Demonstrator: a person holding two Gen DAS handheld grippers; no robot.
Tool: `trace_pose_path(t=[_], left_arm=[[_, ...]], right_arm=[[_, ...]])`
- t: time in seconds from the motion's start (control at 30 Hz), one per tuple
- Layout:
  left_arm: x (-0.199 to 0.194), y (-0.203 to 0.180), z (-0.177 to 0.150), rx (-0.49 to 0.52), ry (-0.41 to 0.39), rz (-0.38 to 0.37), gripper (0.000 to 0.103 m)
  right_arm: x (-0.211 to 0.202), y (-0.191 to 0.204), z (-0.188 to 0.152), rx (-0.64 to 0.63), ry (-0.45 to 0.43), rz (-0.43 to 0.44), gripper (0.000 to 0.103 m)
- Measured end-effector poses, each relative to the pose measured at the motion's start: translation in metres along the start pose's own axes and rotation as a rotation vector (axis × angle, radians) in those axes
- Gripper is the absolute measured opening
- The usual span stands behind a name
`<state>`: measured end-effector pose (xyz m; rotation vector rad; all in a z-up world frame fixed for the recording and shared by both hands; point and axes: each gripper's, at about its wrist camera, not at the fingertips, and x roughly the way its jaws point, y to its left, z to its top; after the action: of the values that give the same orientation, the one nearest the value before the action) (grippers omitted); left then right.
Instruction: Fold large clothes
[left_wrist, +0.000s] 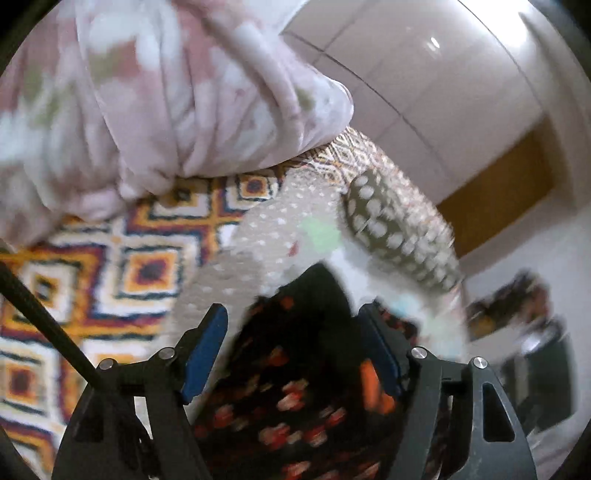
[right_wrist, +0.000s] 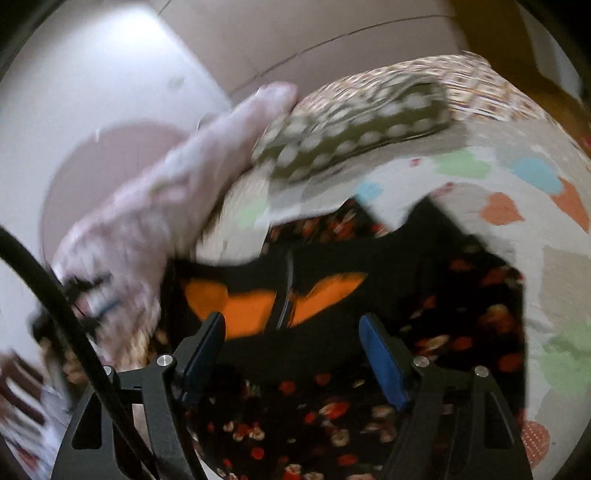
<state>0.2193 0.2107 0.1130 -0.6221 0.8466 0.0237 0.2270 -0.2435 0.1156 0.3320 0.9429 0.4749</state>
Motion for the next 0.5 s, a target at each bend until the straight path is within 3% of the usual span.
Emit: trace_pose_path(t=[0.07,0.13,0.2,0.3,0.4,0.47,0.5], left_arm=[[-0.009,0.001,-0.017,0.066,0.012,0.03,0.072],[-0.016,0.008,-0.039,0.125,0.026,0.064,0.072],[-0.022,0.017,-0.06,0.185,0.031,0.117,0.072],[-0.021,0.032,-0.087,0.269,0.04,0.214,0.072],[-0.015,0.046,-0.104,0.311,0.055,0.236,0.072],[-0.006,0.051,-0.111,0.325,0.078,0.221,0.072],[-0.002,0.051,-0.113,0.336,0.087,0.226,0.072]], right_arm=[[0.023,0.019,-0.008,-0.042,0.076,-0.003,0.079],[0.03,0.03,-0.015,-0.046,0.104,0.051,0.079],[0.03,0.046,-0.022,-0.076,0.076,0.076,0.079],[0.016,0.077,-0.038,-0.184,0.004,0.048,0.078],[0.013,0.097,-0.06,-0.278,0.006,0.022,0.056],[0.034,0.102,-0.068,-0.31,0.085,0.001,0.035],[0.045,0.103,-0.069,-0.315,0.118,-0.022,0.033]])
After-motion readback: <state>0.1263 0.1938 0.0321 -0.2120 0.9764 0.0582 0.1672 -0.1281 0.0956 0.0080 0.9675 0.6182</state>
